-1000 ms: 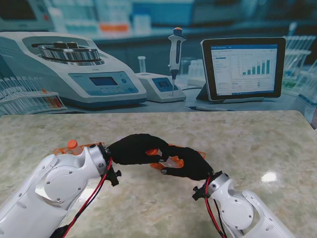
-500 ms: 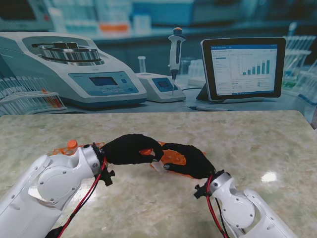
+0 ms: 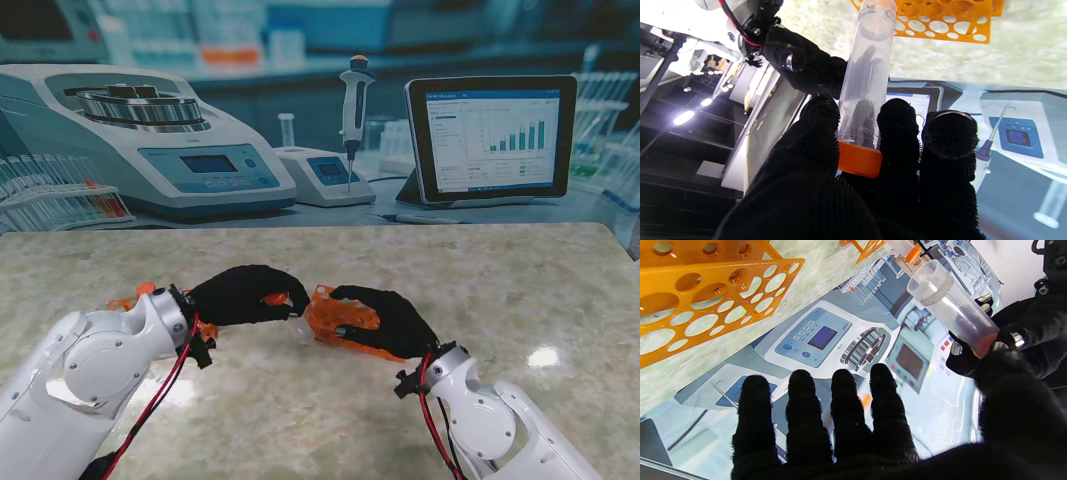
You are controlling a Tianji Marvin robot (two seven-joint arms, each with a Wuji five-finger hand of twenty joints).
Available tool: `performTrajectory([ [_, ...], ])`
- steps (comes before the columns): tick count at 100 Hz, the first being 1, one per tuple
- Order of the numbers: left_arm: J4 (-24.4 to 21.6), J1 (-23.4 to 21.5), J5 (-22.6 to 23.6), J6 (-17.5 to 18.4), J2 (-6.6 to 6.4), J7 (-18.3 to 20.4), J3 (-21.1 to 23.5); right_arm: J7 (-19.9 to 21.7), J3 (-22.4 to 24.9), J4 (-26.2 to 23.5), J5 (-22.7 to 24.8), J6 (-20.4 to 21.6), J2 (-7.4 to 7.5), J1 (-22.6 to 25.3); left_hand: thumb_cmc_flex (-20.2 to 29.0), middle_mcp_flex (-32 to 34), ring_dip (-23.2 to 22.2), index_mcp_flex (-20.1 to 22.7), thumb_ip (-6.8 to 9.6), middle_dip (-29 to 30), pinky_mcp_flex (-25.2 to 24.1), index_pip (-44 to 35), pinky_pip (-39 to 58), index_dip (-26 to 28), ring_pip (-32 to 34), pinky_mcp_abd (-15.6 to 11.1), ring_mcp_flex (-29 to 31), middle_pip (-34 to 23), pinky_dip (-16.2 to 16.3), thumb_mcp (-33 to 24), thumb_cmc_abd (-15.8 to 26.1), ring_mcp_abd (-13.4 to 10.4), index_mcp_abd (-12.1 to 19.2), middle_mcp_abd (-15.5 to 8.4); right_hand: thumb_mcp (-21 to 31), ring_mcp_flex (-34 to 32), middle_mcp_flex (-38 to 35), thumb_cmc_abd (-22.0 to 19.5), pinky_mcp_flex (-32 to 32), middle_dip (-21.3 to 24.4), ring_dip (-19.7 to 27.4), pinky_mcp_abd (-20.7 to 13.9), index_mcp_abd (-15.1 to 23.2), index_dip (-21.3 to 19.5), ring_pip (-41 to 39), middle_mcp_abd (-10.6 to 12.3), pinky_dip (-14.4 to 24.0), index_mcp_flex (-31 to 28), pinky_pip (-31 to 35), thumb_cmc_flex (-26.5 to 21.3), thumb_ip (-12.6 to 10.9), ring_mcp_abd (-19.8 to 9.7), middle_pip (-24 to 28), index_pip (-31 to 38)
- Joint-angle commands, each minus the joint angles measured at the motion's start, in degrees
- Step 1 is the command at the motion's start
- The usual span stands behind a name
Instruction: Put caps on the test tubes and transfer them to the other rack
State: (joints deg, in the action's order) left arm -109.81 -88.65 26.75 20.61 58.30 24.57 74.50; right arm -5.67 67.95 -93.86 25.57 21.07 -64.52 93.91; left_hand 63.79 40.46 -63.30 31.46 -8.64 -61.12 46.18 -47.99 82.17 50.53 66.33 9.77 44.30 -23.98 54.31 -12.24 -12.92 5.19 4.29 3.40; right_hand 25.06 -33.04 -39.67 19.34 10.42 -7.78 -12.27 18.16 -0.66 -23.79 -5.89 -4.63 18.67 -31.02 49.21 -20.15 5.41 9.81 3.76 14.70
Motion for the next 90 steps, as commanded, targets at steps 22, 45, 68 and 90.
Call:
performTrajectory([
  [22,2.1,-0.9,1.6,-0.5,-0.12,-0.3,2.6,0.3,-0.2,0.1,-0.1,-0.5,-0.18,0.2,10.2,6.7,-0.9,9.6,3.32,-3.8,-0.2,-18.0,-0.2,8.4,0.7,1.1,2.6,-10.4,1.7,-19.1,7.9,-11.6,0.7,-1.0,-0.7,1.8,1.5,-1.7,-1.1,0.5,1.1,0.6,-0.4,0.5,0.0,0.8,-1.5,2.3,-0.3,1.9,-0.3,-1.2,0.0,-0.7],
  [45,2.6,-2.0,3.3,-0.4,-0.15,-0.4,5.4,0.5,-0.4,0.3,-0.3,-0.7,-0.15,-0.1,10.2,6.9,-1.1,9.8,3.28,-3.9,-0.5,-18.1,-0.1,8.3,0.7,1.4,2.7,-10.4,1.8,-19.2,7.8,-11.2,0.6,-0.9,-1.0,1.6,1.4,-1.8,-1.2,0.4,1.0,0.7,-0.2,0.5,-0.1,0.9,-1.4,2.0,-0.2,1.6,-0.3,-1.4,0.0,-0.6],
  [68,3.0,-2.8,4.4,-0.5,-0.18,-0.3,7.8,1.0,-0.5,0.4,-0.4,-0.8,-0.08,-0.3,10.2,6.9,-1.3,9.9,3.27,-4.0,-0.8,-18.1,0.0,8.3,0.7,1.6,2.7,-10.4,1.9,-19.3,7.7,-11.1,0.6,-0.9,-1.2,1.7,1.2,-1.9,-1.2,0.4,0.9,0.7,-0.3,0.5,-0.1,0.8,-1.4,1.9,-0.1,1.3,-0.3,-1.3,0.0,-0.6],
  [90,4.2,-3.0,5.5,-0.6,-0.18,-0.4,9.5,1.3,-0.5,0.5,-0.4,-1.0,-0.02,-0.4,10.2,7.0,-1.5,10.1,3.23,-4.1,-1.1,-18.2,0.1,8.2,0.7,1.9,2.7,-10.4,2.0,-19.3,7.6,-11.0,0.6,-0.8,-1.4,1.7,1.2,-1.9,-1.3,0.3,0.8,0.7,-0.3,0.4,-0.1,0.8,-1.3,1.8,-0.1,1.2,-0.3,-1.3,0.0,-0.5],
])
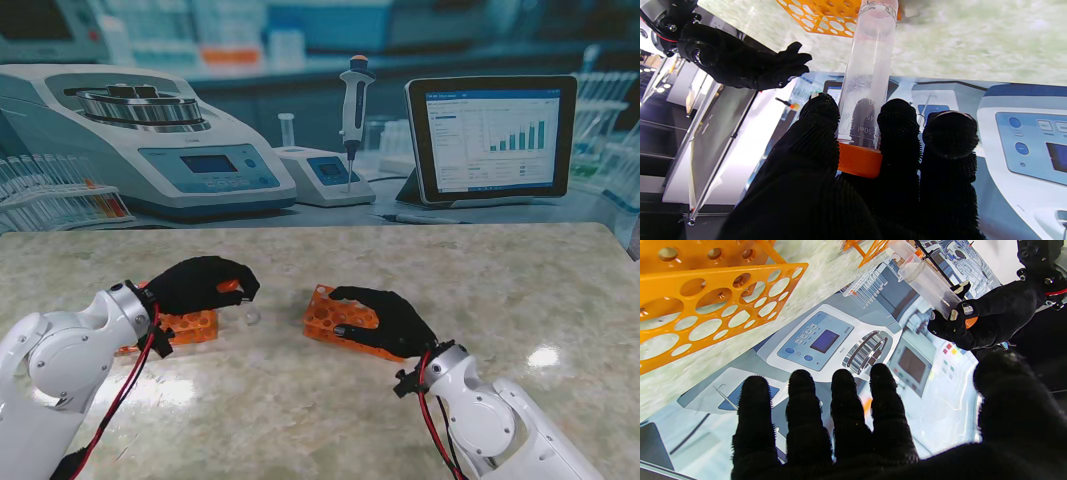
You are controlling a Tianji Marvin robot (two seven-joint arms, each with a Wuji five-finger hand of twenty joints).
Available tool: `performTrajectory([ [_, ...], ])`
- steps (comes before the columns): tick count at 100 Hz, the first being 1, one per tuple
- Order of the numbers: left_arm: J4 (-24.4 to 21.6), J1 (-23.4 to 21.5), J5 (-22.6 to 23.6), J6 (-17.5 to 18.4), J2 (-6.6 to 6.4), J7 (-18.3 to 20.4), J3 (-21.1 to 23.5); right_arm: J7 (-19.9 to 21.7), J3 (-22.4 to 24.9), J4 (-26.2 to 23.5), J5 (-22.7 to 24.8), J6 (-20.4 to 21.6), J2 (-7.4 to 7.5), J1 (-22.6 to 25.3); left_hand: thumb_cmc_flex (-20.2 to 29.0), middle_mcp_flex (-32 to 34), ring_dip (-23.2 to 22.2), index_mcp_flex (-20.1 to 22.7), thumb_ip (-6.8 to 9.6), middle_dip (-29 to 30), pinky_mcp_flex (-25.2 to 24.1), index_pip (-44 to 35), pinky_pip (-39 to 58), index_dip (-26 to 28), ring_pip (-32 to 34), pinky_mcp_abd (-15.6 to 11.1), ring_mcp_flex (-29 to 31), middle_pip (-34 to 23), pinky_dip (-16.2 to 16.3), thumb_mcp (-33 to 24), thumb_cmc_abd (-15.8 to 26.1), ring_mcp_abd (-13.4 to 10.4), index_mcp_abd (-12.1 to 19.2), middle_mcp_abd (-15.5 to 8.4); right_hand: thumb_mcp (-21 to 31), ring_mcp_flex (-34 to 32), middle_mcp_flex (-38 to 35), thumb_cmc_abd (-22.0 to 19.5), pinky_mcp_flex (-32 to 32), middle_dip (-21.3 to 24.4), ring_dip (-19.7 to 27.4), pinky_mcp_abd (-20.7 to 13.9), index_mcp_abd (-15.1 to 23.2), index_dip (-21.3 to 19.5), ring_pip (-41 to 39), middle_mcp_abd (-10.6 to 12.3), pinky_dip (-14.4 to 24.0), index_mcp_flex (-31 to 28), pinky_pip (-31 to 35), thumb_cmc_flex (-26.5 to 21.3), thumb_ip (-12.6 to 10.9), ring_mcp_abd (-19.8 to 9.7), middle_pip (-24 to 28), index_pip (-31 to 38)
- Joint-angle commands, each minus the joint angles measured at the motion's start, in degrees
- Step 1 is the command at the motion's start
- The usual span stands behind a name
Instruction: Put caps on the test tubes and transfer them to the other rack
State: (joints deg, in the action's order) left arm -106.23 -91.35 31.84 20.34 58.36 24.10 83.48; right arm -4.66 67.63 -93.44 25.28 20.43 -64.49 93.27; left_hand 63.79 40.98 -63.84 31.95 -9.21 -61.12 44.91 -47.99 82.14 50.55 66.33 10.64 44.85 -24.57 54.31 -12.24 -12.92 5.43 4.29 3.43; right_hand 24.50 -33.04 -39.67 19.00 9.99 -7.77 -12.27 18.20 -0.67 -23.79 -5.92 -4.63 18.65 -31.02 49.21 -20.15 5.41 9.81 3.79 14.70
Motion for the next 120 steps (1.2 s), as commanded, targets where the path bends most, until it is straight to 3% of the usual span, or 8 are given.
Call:
performTrajectory([
  [1,0.6,-0.3,0.4,-0.3,-0.25,0.1,0.6,0.3,-0.2,0.0,-0.2,-0.3,-0.06,0.2,10.2,6.4,-0.9,9.6,3.81,-4.1,0.2,-18.2,0.1,8.2,0.7,1.0,2.1,-9.8,2.0,-19.3,7.6,-11.2,0.6,-0.9,-0.9,1.7,1.2,-1.5,-0.8,0.3,0.8,0.6,-0.3,0.4,0.0,0.7,-1.3,1.8,-0.1,1.2,-0.3,-1.3,0.0,-0.5],
  [43,2.7,-0.9,4.3,-0.5,-0.28,-0.4,3.9,0.8,-0.5,0.2,-0.4,-0.7,0.01,0.0,10.2,6.5,-1.1,9.7,3.78,-4.1,-0.4,-18.1,0.0,8.1,0.6,1.4,2.1,-9.7,2.1,-19.3,7.6,-10.9,0.6,-0.9,-1.2,1.7,1.1,-1.7,-0.9,0.2,0.8,0.7,-0.4,0.4,0.0,0.7,-1.2,1.7,-0.2,1.0,-0.3,-1.3,0.0,-0.5],
  [120,7.2,-0.7,7.2,-1.4,-0.06,-2.4,5.6,1.3,-0.6,0.4,-1.0,-1.1,0.02,-0.4,10.2,6.7,-1.7,10.0,3.67,-4.5,-1.4,-18.1,0.6,7.8,0.7,2.3,2.0,-9.8,2.5,-19.7,7.2,-9.9,0.3,-0.6,-1.8,1.6,1.1,-2.1,-1.1,0.2,0.7,0.7,-0.3,0.4,-0.1,0.8,-1.1,1.4,-0.4,0.6,-0.3,-1.3,0.0,-0.4],
])
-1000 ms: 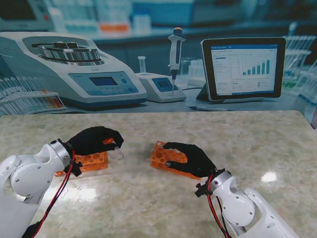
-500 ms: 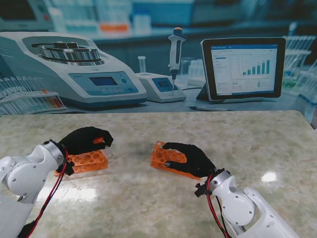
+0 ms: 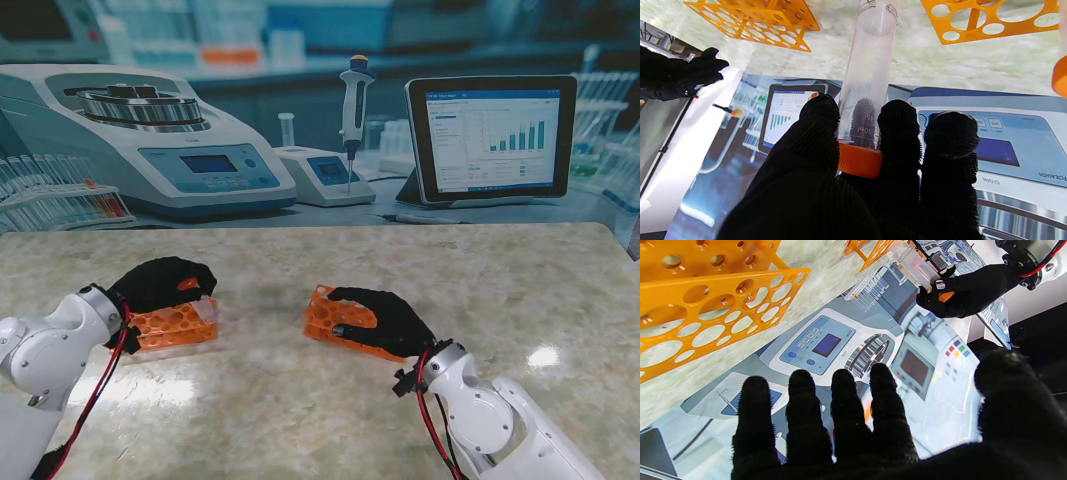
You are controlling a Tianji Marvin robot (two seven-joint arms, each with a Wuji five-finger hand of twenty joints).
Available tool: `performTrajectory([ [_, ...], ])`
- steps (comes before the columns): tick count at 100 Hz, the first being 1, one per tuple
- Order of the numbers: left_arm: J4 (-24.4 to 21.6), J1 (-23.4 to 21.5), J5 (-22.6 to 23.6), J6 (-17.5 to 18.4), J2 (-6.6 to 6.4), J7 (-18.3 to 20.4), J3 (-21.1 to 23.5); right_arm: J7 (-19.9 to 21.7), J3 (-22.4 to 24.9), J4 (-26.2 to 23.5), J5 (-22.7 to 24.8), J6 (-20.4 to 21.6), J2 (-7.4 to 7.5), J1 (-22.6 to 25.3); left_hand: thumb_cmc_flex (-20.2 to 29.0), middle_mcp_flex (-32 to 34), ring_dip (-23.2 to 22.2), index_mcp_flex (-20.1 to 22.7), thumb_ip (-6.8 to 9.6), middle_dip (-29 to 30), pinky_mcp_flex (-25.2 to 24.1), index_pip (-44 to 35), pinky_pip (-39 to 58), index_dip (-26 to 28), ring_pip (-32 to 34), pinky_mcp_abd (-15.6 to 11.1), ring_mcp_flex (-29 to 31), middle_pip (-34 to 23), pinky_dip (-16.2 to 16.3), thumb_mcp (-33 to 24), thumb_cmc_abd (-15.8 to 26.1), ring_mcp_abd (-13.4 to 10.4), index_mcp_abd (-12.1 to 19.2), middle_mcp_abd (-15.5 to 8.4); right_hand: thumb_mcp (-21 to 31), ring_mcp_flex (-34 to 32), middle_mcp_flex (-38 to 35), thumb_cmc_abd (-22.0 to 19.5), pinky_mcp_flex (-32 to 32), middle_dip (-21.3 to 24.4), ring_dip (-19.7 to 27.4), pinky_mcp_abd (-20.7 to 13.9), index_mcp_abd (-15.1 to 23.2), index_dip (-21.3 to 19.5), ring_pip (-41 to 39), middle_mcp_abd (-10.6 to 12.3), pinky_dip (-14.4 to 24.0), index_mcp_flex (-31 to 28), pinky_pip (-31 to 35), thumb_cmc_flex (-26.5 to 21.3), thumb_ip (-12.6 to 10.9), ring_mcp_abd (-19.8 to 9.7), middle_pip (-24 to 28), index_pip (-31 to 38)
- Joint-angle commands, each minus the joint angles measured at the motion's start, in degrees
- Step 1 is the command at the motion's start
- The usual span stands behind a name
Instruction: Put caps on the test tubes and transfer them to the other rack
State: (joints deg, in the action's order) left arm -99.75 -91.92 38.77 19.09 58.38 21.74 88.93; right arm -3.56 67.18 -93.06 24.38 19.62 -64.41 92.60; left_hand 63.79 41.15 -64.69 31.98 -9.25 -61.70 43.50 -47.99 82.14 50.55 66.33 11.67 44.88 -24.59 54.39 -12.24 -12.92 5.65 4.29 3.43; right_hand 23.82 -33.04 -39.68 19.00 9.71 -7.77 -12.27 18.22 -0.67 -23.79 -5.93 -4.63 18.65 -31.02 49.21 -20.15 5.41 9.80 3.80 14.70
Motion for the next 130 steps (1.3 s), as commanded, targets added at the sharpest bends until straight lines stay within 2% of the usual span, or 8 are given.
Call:
performTrajectory([
  [1,0.8,-0.1,0.4,-0.2,-0.07,0.0,0.2,0.2,-0.1,0.0,-0.2,-0.3,-0.05,0.2,10.2,6.5,-0.8,9.9,3.71,-3.9,0.0,-18.1,0.6,7.8,0.7,1.3,2.0,-9.8,2.4,-19.7,7.2,-10.2,0.3,-0.6,-1.1,1.6,1.1,-2.1,-0.8,0.2,0.7,0.7,-0.3,0.4,-0.1,0.8,-1.1,1.4,-0.4,0.6,-0.3,-1.3,0.0,-0.4],
  [27,3.7,0.9,2.3,-0.6,0.03,-1.5,-0.1,0.4,-0.3,0.1,-0.3,-0.4,-0.03,0.1,10.2,6.5,-0.9,10.0,3.68,-4.0,-0.1,-18.2,0.7,7.8,0.8,1.4,1.9,-9.8,2.5,-19.8,7.2,-10.1,0.1,-0.6,-1.3,1.7,1.1,-2.2,-0.8,0.2,0.7,0.7,-0.4,0.4,0.0,0.7,-1.1,1.4,-0.4,0.5,-0.4,-1.3,0.0,-0.4],
  [77,10.3,4.4,2.3,-2.4,0.58,-5.2,-2.6,0.8,-0.3,0.1,-0.4,-0.6,0.03,0.0,10.2,6.7,-1.1,10.1,3.58,-4.2,-0.5,-18.3,1.1,7.7,1.0,2.1,1.9,-9.9,2.8,-20.2,7.0,-9.6,-0.2,-0.3,-1.7,1.7,1.1,-2.6,-0.9,0.2,0.7,0.7,-0.3,0.3,0.0,0.7,-1.0,1.3,-0.5,0.4,-0.4,-1.2,0.0,-0.4],
  [130,10.7,4.6,4.4,-2.2,0.22,-4.2,-2.5,1.0,-0.5,0.2,-0.5,-0.7,0.07,-0.1,10.2,6.8,-1.2,10.3,3.56,-4.3,-1.1,-18.3,1.2,7.5,1.1,2.5,1.9,-9.8,3.2,-20.3,6.9,-9.3,-0.2,-0.4,-2.0,1.8,1.0,-2.8,-0.9,0.1,0.7,0.7,-0.3,0.3,0.0,0.6,-0.9,1.3,-0.5,0.2,-0.4,-1.3,0.0,-0.4],
])
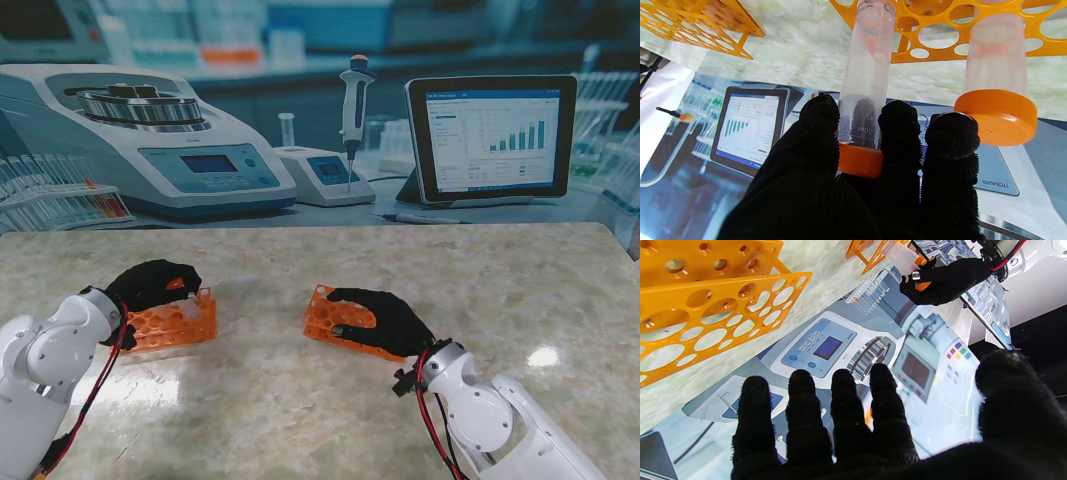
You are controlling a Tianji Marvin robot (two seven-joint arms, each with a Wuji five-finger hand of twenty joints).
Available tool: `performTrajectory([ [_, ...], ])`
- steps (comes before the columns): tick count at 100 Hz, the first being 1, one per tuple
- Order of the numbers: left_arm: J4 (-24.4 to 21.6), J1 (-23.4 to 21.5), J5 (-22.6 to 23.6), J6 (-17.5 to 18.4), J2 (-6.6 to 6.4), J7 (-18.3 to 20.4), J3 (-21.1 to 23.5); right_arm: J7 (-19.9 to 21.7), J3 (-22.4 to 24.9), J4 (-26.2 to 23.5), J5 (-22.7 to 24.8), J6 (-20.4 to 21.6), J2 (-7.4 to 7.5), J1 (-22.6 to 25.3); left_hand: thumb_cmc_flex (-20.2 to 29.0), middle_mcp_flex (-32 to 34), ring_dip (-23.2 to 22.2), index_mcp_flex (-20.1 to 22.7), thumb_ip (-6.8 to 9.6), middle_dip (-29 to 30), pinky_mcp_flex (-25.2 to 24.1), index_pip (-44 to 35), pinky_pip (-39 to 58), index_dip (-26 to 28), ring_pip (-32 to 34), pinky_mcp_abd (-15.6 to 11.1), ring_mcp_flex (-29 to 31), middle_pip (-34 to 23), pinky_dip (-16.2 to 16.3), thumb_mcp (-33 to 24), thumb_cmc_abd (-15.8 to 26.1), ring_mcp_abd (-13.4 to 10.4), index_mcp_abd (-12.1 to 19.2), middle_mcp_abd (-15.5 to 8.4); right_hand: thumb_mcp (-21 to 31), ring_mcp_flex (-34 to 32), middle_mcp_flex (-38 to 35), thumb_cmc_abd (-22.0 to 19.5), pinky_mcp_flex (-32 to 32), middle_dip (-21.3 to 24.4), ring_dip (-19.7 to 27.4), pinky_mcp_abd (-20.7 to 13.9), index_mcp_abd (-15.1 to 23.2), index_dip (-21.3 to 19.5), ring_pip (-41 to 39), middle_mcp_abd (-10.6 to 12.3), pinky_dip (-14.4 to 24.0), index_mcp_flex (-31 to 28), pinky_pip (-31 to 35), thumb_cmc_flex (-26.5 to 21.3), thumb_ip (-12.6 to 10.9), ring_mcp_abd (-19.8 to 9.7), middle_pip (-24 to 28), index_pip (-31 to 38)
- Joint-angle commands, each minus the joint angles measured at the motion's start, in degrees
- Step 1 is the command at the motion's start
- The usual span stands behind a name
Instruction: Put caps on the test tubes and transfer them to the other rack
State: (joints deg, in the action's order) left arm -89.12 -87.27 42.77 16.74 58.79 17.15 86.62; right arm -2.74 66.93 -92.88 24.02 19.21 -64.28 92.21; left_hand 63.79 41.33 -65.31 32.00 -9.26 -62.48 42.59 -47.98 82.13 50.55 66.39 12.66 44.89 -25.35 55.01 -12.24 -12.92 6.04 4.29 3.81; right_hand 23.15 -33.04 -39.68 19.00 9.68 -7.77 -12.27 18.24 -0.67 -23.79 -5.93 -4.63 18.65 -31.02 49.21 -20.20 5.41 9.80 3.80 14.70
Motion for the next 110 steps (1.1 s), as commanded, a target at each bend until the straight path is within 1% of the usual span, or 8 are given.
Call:
performTrajectory([
  [1,0.1,0.0,0.5,0.1,-0.20,0.4,-0.2,0.2,-0.2,0.1,-0.1,-0.3,-0.05,0.3,10.2,6.6,-0.6,10.2,3.57,-3.5,-0.2,-18.3,1.2,7.5,1.1,1.5,1.9,-9.1,2.5,-20.2,6.9,-9.7,-0.1,-0.8,-1.3,1.8,1.0,-2.8,-0.9,0.1,0.7,0.6,-0.3,0.3,0.0,0.6,-0.9,1.2,-0.5,0.3,-0.4,-1.3,0.0,-0.3],
  [38,0.9,0.8,0.9,-0.4,-0.47,1.8,-1.9,0.2,-0.1,0.0,-0.2,-0.2,-0.05,0.3,10.2,6.2,-0.6,10.0,3.44,-3.4,-1.0,-17.1,1.1,6.8,0.8,1.5,1.8,-8.5,2.7,-19.8,6.6,-9.1,0.2,-0.7,-1.6,1.7,1.0,-3.0,-0.9,0.1,0.7,0.7,-0.3,0.3,0.0,0.7,-0.9,1.1,-0.5,0.2,-0.4,-1.3,0.1,-0.3],
  [50,1.0,0.8,1.1,-0.6,-0.58,2.4,-2.1,0.3,-0.1,0.0,-0.2,-0.3,-0.04,0.3,10.2,5.6,0.4,9.5,3.34,-0.7,-2.7,-8.9,-0.2,0.5,-3.5,1.4,1.9,-3.7,2.3,-18.3,4.8,-6.4,-0.2,0.4,-1.6,1.7,1.0,-2.9,-0.9,0.1,0.7,0.7,-0.3,0.3,0.0,0.7,-0.9,1.1,-0.5,0.2,-0.4,-1.3,0.0,-0.3],
  [61,0.8,0.7,1.3,-0.8,-0.65,2.8,-2.1,0.3,-0.2,0.0,-0.2,-0.3,-0.04,0.3,10.1,5.5,1.2,9.8,3.81,1.9,-5.1,-1.4,-1.7,-7.2,-8.0,1.2,1.6,0.9,2.0,-16.3,3.1,-6.0,-1.6,0.8,-1.7,1.7,1.0,-2.9,-0.9,0.1,0.7,0.7,-0.3,0.3,0.0,0.7,-0.9,1.1,-0.5,0.2,-0.4,-1.3,0.0,-0.3],
  [79,0.3,0.4,1.9,-1.2,-0.86,4.1,-2.0,0.3,-0.1,0.0,-0.2,-0.2,-0.04,0.3,10.2,4.7,3.2,9.0,6.37,4.8,-11.2,8.6,-4.9,-17.6,-14.9,1.6,-0.9,9.6,2.0,-8.3,0.6,-5.2,-1.7,0.7,-1.7,1.7,0.9,-2.9,-0.9,0.0,0.7,0.7,-0.2,0.3,0.0,0.8,-0.9,1.1,-0.5,0.1,-0.4,-1.3,0.1,-0.3],
  [97,-0.2,0.1,3.0,-1.6,-1.02,4.9,-1.7,0.3,-0.1,0.1,-0.3,-0.2,-0.03,0.3,9.7,1.7,0.7,7.0,9.44,8.2,-19.0,12.7,-13.0,-21.5,-22.5,3.1,-6.4,13.3,-0.3,4.0,1.3,-4.0,1.0,0.5,-1.7,1.7,0.9,-2.9,-0.9,0.0,0.7,0.7,-0.1,0.2,0.0,0.7,-0.9,1.1,-0.5,0.1,-0.4,-1.2,0.1,-0.3],
  [106,-0.3,0.0,3.3,-1.5,-1.04,4.9,-1.6,0.3,-0.1,0.1,-0.3,-0.2,-0.04,0.3,8.5,-1.6,4.4,5.9,9.70,13.7,-22.1,15.2,-17.1,-22.9,-27.5,4.1,-9.1,12.1,-2.4,6.8,0.6,-3.3,1.6,0.3,-1.7,1.7,0.9,-2.9,-0.9,0.0,0.7,0.7,-0.2,0.2,0.0,0.7,-0.9,1.1,-0.5,0.1,-0.4,-1.3,0.1,-0.3],
  [110,-0.3,0.0,3.1,-1.5,-1.03,4.9,-1.6,0.3,-0.2,0.1,-0.3,-0.2,-0.04,0.2,7.9,-2.7,8.5,5.8,9.87,17.0,-23.5,16.0,-19.5,-23.2,-29.6,5.0,-10.1,11.7,-3.6,7.8,0.3,-2.8,2.0,0.1,-1.8,1.7,1.0,-2.9,-0.9,0.0,0.7,0.7,-0.2,0.2,0.0,0.7,-0.9,1.1,-0.5,0.2,-0.4,-1.3,0.0,-0.2],
])
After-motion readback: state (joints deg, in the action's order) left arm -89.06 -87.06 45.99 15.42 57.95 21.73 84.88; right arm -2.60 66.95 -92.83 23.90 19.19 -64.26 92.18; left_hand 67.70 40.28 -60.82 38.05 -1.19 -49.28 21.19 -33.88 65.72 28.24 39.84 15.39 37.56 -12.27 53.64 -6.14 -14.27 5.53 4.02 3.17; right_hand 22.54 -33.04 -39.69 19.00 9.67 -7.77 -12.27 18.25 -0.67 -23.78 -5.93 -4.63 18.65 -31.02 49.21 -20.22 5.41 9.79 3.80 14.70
